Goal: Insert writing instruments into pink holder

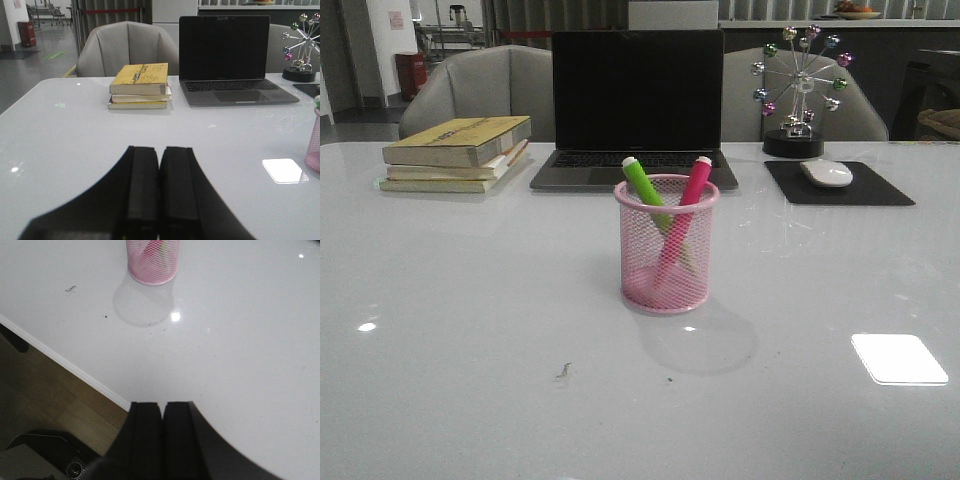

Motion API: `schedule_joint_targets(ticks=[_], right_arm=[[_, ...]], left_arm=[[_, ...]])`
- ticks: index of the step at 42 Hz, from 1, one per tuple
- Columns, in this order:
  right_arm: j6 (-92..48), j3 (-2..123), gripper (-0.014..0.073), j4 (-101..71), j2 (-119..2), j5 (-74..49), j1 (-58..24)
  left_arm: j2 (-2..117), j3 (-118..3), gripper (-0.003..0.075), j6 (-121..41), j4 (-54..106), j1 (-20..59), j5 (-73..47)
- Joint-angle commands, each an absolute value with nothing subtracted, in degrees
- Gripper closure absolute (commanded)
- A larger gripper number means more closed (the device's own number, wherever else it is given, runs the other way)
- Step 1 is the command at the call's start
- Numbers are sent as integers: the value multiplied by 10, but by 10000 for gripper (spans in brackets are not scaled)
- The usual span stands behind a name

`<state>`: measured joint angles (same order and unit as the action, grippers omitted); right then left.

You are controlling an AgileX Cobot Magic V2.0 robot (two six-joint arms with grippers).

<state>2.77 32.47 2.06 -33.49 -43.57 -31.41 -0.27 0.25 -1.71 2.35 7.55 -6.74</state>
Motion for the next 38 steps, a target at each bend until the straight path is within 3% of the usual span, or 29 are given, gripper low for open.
schedule_joint_targets(ticks=[1, 38], right_arm=[[24, 340, 516, 27, -335, -400, -314], [24, 340, 516, 27, -335, -400, -314]], left_arm=[[-15, 6, 622, 13, 0, 79, -11], [-15, 6, 623, 16, 0, 56, 60]])
